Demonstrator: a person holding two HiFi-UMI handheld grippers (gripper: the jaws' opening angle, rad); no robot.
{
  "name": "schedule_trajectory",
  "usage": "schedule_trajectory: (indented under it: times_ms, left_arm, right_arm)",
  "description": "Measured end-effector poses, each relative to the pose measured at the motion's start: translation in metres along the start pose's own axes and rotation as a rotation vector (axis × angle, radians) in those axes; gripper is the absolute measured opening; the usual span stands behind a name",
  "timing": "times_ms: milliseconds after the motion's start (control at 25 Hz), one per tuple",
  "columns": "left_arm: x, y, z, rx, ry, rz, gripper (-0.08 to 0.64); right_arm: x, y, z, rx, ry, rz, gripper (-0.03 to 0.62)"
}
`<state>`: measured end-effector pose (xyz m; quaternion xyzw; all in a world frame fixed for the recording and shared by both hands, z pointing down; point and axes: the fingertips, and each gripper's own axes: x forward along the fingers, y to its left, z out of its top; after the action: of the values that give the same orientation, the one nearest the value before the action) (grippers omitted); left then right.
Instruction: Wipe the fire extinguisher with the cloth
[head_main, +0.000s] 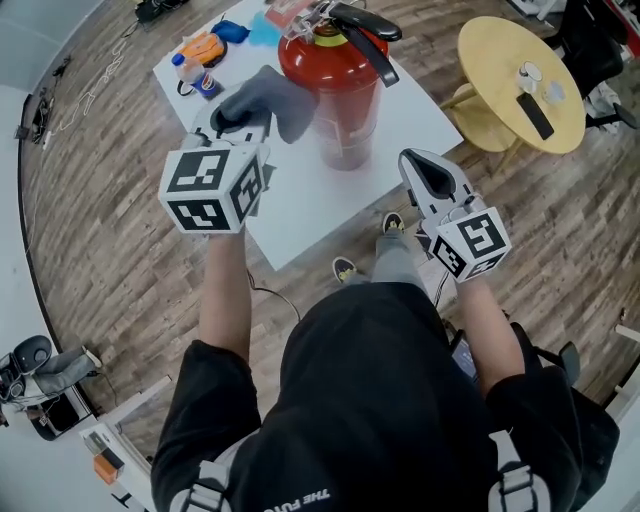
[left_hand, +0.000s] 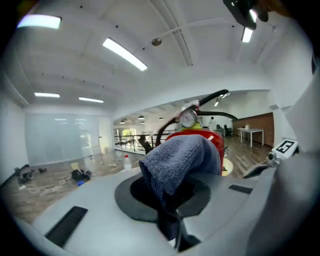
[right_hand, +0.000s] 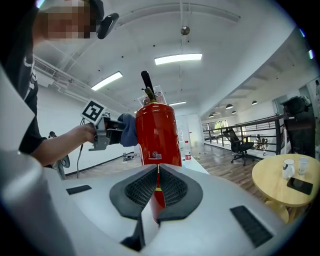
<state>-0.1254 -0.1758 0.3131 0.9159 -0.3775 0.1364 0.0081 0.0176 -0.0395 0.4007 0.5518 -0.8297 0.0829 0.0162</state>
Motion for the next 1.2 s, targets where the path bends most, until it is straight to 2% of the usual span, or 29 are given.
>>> schedule_trajectory:
  times_ms: [120, 280, 440, 640, 800, 920, 1000, 1120, 1200]
  left_arm:
    - [0.020, 0.029, 0.018, 0.145, 0.028, 0.103, 0.046]
    - [0.043, 0.037, 0.008, 0.245, 0.073, 0.131, 0.046]
    - [0.063, 0.033, -0.051, 0.326, 0.196, 0.107, 0.046]
    - [0.070, 0.006, -0.160, 0.430, 0.421, 0.046, 0.046]
    - [0.065, -0.025, -0.218, 0.382, 0.500, -0.017, 0.046]
    - [0.066, -0.048, -0.258, 0.273, 0.542, -0.038, 0.046]
    - [0.065, -0.056, -0.270, 0.199, 0.546, -0.027, 0.046]
    - [0.063, -0.070, -0.275, 0.193, 0.562, -0.030, 0.046]
    - [0.062, -0.089, -0.277, 0.171, 0.563, -0.067, 0.046]
  right_arm:
    - [0.000, 0.003, -0.004, 0.009, 0.004, 0.005, 0.021]
    - [-0.003, 0.007, -0.006, 0.011, 0.012, 0.010, 0.021]
    - [-0.002, 0.007, -0.013, 0.018, 0.028, 0.008, 0.021]
    - [-0.003, 0.009, -0.025, 0.028, 0.062, 0.010, 0.021]
    - [0.000, 0.011, -0.034, 0.037, 0.085, 0.013, 0.021]
    - [0.001, 0.014, -0.042, 0.037, 0.103, 0.019, 0.021]
    - [0.003, 0.018, -0.047, 0.034, 0.113, 0.027, 0.021]
    - [0.003, 0.017, -0.051, 0.038, 0.123, 0.030, 0.021]
    - [0.002, 0.015, -0.054, 0.038, 0.126, 0.020, 0.023]
